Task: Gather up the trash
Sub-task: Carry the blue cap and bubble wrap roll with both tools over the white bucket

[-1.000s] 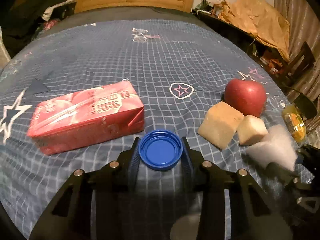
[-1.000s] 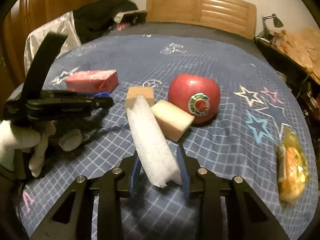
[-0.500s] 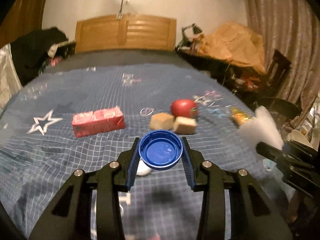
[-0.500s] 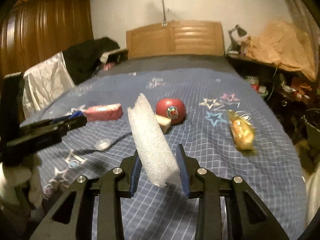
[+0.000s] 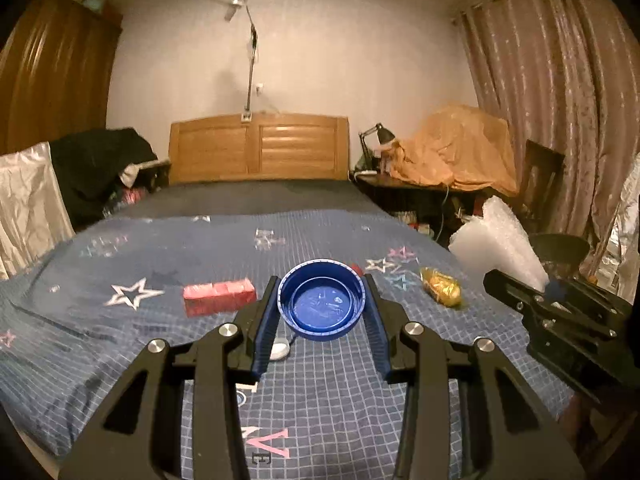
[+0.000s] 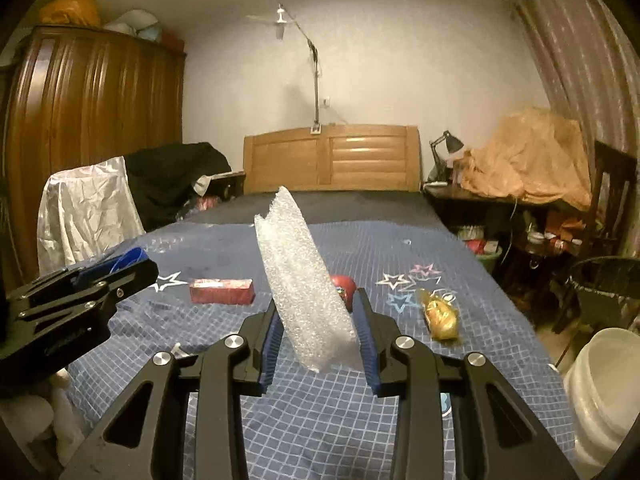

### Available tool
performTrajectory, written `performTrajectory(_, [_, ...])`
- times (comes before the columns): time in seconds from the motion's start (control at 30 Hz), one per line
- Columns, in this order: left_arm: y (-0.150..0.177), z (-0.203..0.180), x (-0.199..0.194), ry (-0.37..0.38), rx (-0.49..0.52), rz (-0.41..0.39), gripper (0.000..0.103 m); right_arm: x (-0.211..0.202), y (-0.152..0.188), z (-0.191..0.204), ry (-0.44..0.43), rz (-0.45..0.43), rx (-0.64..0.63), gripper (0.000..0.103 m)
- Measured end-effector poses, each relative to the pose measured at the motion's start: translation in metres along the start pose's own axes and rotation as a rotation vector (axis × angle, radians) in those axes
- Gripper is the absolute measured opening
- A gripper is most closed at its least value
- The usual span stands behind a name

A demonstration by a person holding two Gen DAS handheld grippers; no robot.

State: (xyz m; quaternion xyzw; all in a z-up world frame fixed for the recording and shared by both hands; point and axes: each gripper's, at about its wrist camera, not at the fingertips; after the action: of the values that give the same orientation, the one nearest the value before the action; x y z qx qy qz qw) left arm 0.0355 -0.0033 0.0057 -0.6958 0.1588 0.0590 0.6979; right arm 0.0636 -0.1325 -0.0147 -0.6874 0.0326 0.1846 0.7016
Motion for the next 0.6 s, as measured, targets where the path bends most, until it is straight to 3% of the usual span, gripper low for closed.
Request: performTrajectory(0.6, [-0.008,-0.003,-0.006,0.007,0.013,0.002,0.038,-0.022,-0.008,0.011,0.001,0.001,-0.002,0.036])
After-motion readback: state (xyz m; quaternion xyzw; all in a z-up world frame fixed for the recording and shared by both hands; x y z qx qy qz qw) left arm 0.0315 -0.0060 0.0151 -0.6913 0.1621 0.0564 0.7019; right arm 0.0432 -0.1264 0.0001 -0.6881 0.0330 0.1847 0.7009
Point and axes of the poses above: each gripper's, at about its wrist camera, not at the fingertips, and x roughly the way its jaws point, z to its left, y to its underside
